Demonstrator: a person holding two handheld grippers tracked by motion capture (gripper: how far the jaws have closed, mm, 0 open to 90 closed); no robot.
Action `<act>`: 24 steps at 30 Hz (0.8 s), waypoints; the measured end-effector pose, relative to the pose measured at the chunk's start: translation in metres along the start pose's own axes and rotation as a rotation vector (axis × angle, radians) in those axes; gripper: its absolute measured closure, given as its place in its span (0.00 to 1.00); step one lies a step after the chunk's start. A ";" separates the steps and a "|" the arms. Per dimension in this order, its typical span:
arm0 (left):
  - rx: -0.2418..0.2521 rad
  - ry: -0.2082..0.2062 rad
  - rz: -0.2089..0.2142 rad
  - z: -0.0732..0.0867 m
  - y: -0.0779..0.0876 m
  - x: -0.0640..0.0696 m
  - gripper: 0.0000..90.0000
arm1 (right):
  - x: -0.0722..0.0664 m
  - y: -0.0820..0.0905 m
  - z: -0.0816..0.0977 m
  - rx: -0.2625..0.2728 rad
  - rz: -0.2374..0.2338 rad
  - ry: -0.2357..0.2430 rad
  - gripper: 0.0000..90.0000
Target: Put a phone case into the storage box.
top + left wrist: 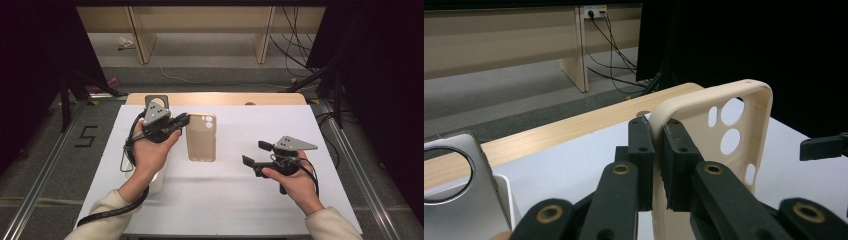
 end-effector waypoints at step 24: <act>0.020 0.008 -0.019 -0.008 0.009 -0.014 0.93 | 0.004 0.014 0.007 -0.003 0.016 0.000 0.19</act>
Point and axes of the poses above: each handheld gripper's, and its own axes: y roughly backward along the jaws, z roughly out of its underside, x roughly to its right, the point moved 7 cm from there along -y, roughly forward along the jaws, and after that the axes turned 2 degrees about y, right-handed, at the moved point
